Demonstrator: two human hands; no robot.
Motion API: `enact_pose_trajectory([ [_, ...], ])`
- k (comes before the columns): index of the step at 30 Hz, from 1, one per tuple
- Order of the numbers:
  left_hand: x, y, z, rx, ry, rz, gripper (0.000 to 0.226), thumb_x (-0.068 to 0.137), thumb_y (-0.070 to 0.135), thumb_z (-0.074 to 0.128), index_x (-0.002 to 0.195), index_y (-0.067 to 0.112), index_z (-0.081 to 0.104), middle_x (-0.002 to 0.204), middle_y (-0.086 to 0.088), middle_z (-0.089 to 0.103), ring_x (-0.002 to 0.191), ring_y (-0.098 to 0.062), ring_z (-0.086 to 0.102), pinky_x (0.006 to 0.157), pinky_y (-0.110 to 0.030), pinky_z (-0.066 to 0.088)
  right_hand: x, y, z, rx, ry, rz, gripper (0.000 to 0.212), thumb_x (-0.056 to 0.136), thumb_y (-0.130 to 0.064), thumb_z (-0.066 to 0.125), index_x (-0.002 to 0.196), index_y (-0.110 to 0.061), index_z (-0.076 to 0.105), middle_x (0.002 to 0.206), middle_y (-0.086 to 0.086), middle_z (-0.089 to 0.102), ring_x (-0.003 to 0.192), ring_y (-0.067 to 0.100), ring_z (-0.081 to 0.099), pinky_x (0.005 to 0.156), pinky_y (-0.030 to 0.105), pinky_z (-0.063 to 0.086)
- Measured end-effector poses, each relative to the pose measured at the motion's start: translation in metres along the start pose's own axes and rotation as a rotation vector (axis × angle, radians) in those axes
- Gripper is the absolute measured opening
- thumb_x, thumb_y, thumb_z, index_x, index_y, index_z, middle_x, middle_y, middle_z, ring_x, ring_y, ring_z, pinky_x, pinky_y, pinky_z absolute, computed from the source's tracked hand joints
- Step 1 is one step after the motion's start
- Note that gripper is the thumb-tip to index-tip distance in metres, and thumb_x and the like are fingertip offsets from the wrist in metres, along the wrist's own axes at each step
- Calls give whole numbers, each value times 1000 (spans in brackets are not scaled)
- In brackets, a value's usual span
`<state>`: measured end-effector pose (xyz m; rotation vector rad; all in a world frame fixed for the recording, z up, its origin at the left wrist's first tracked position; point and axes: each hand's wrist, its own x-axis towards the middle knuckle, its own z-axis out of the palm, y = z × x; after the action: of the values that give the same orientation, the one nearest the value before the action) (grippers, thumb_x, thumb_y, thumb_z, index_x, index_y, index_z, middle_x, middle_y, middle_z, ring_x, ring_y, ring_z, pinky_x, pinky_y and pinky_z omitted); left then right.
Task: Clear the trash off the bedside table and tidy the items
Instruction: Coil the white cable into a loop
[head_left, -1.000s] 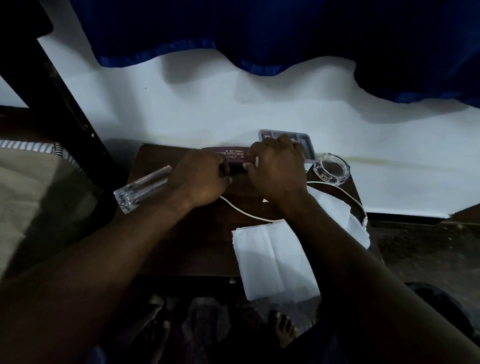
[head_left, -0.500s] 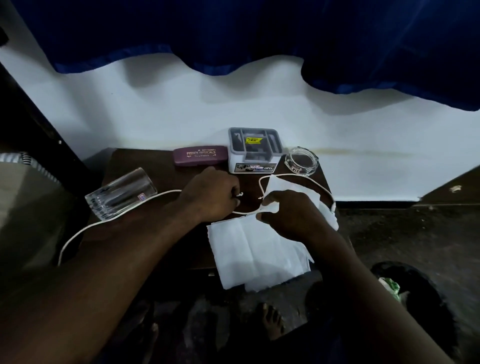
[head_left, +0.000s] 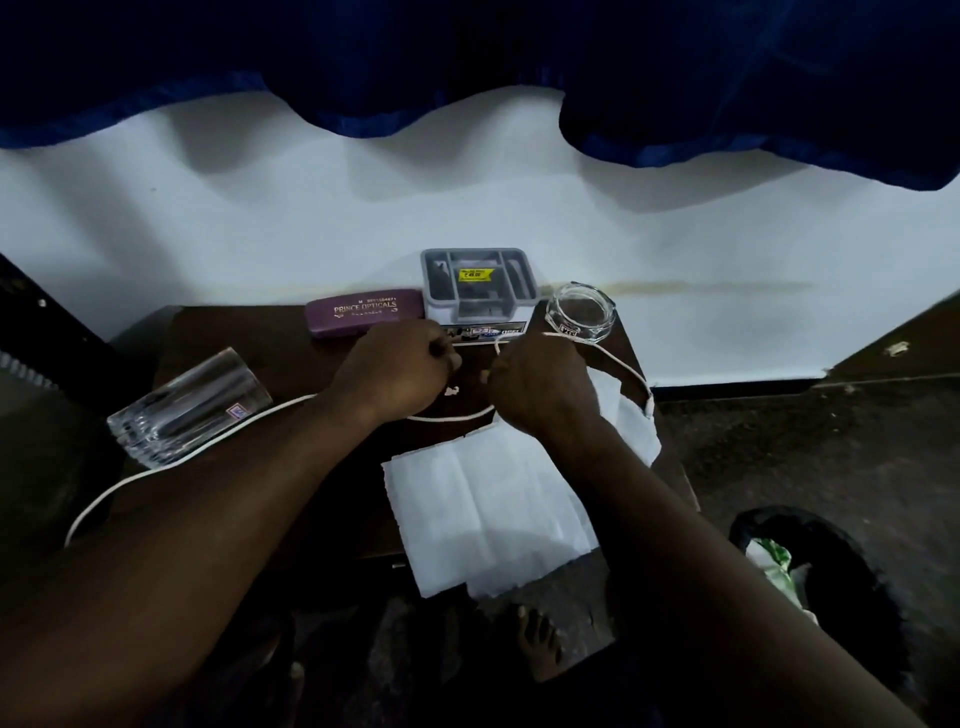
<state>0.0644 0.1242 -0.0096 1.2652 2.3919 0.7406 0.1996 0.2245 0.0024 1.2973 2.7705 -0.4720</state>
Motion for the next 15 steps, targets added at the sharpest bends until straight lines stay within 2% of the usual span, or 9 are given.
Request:
enact_pose_trajectory([
  [2, 6, -3, -3, -31, 4, -56, 21, 95, 34, 64, 86, 18, 75, 97, -1, 76, 94, -23, 69, 84, -36, 52, 2, 0, -6, -36, 124, -49, 23, 90, -25, 57, 100, -14, 75, 104, 9, 74, 99, 32, 70, 70, 27, 40],
  [5, 12, -9, -10, -92, 39, -98, 20, 95, 26, 63, 86, 15, 77, 91, -3, 76, 91, -24, 70, 82, -36, 54, 5, 3, -12, 86, 158, -78, 21, 86, -18, 61, 93, -20, 80, 102, 2, 76, 97, 24, 71, 76, 22, 45],
  [7, 11, -9, -12, -111, 0, -81, 15, 94, 26, 66, 87, 19, 78, 85, 6, 75, 85, -14, 69, 74, -27, 50, 3, 3, -12, 282, 124, -72, 20, 83, -10, 63, 85, -18, 81, 94, 3, 78, 92, 23, 73, 86, 28, 55],
  [9, 8, -6, -12, -115, -119, -30, 9, 93, 29, 71, 95, 26, 79, 86, 12, 74, 80, -1, 66, 70, -19, 48, 1, 0, -8, 536, 89, -33, 19, 82, -4, 65, 81, -16, 80, 85, 6, 79, 86, 24, 75, 87, 40, 60],
  [11, 3, -2, -8, -117, -241, 3, 13, 92, 33, 73, 103, 29, 78, 96, 10, 76, 87, -3, 69, 77, -17, 50, 1, -3, -7, 770, 68, 27, 19, 85, -2, 67, 79, -16, 78, 82, 7, 78, 79, 23, 75, 81, 42, 62],
  [13, -1, -1, -5, -49, -268, 27, 18, 89, 35, 76, 106, 29, 77, 102, 8, 75, 95, -10, 69, 81, -21, 51, 2, -4, -7, 971, 21, 62, 23, 89, 1, 68, 78, -18, 75, 76, 4, 76, 66, 15, 71, 66, 30, 61],
  [15, -1, -2, -4, 15, -235, 26, 17, 88, 34, 77, 103, 26, 79, 103, 5, 76, 96, -15, 70, 83, -26, 51, 5, -3, -8, 1119, -34, 77, 23, 92, 3, 66, 82, -15, 75, 77, 5, 73, 66, 14, 70, 62, 22, 58],
])
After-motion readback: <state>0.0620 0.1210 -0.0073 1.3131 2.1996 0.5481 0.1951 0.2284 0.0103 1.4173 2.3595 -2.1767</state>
